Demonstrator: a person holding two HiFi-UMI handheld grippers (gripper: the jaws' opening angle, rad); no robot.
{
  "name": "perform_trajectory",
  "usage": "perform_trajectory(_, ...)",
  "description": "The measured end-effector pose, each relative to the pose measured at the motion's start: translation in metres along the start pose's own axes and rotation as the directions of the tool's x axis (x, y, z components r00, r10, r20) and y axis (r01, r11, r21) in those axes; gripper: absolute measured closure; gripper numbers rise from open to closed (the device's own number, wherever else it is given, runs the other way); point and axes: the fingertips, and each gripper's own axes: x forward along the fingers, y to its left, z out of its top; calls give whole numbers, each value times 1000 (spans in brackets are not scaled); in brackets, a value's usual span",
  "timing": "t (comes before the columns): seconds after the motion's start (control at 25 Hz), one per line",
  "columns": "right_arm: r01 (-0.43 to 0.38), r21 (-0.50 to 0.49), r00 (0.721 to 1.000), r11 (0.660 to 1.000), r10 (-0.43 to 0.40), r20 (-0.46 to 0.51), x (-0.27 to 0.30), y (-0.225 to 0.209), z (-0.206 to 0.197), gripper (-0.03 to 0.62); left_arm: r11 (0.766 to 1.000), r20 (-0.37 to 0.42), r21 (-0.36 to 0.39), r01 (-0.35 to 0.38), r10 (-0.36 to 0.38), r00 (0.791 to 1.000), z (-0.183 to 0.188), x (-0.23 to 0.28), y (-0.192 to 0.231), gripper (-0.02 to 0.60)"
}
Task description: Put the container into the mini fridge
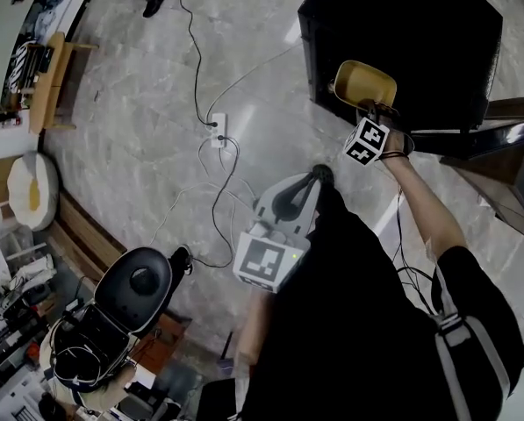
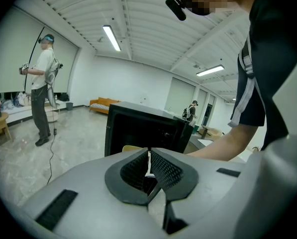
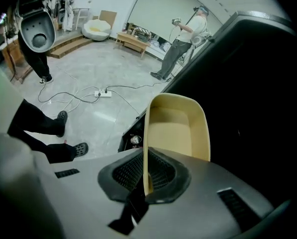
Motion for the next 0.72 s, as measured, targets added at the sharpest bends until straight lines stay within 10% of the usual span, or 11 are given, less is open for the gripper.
perform_trajectory(0.72, 7, 5, 990, 1000, -6, -142, 78, -39, -35, 559, 999, 0, -37, -16, 16, 1000, -12, 4, -11, 538)
